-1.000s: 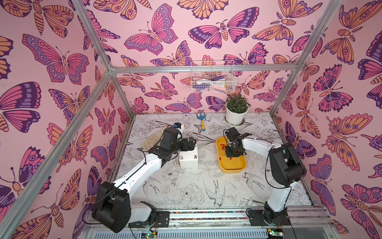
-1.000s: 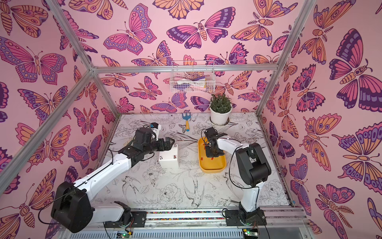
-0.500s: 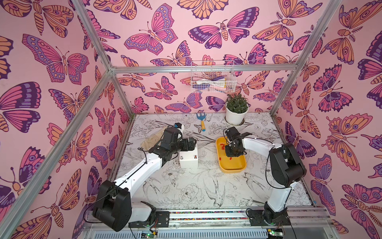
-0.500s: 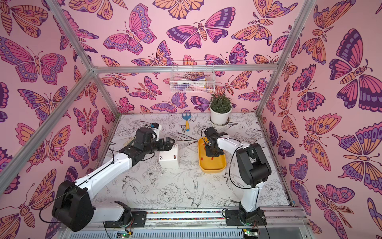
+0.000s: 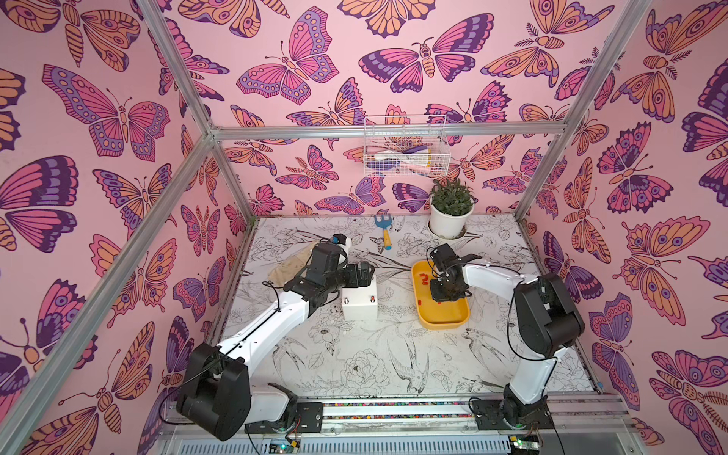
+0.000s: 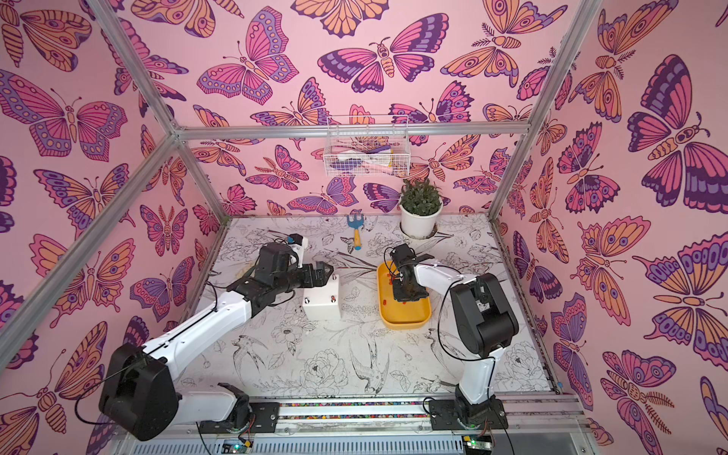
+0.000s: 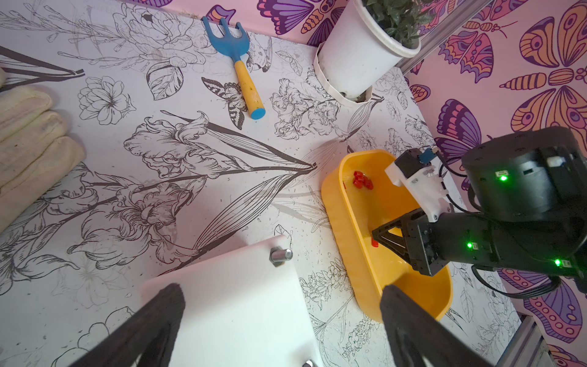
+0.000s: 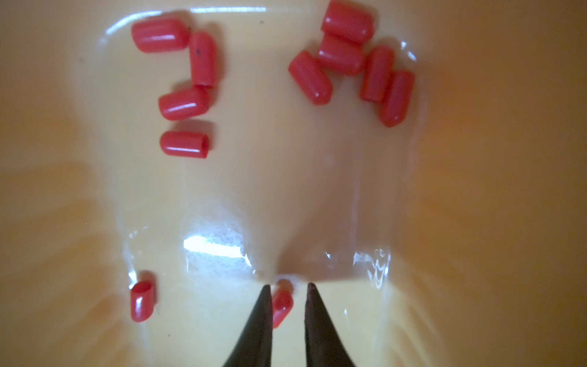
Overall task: Cover the protruding screws with screw protection sleeves
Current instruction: Pick up the screw protection sleeve from the storage box.
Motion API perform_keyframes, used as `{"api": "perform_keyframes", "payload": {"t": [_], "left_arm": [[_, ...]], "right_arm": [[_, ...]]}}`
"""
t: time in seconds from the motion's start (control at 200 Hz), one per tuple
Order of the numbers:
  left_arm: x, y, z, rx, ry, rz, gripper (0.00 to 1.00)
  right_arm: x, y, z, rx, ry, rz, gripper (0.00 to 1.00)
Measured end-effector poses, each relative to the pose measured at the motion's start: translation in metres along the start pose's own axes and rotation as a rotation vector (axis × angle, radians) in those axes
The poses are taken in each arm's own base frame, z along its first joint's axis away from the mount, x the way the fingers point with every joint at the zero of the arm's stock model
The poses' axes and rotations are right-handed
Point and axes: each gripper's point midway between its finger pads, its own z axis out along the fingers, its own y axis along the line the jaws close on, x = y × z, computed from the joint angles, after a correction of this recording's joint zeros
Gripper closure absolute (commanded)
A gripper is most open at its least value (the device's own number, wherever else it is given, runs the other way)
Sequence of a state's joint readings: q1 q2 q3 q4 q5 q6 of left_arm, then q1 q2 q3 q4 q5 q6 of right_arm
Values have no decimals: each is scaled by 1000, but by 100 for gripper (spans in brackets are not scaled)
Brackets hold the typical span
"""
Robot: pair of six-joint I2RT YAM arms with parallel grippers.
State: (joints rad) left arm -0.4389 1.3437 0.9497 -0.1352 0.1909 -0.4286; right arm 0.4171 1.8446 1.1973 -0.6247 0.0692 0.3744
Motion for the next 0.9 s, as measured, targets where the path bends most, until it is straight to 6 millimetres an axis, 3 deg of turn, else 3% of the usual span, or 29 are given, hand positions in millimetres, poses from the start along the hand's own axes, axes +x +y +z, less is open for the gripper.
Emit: {"api": "perform_keyframes", "payload": {"t": [0.901], "left_arm": [[0,0,0,0,0,0,1]], "right_arm": [[3,4,3,-27,6,21,80]]}}
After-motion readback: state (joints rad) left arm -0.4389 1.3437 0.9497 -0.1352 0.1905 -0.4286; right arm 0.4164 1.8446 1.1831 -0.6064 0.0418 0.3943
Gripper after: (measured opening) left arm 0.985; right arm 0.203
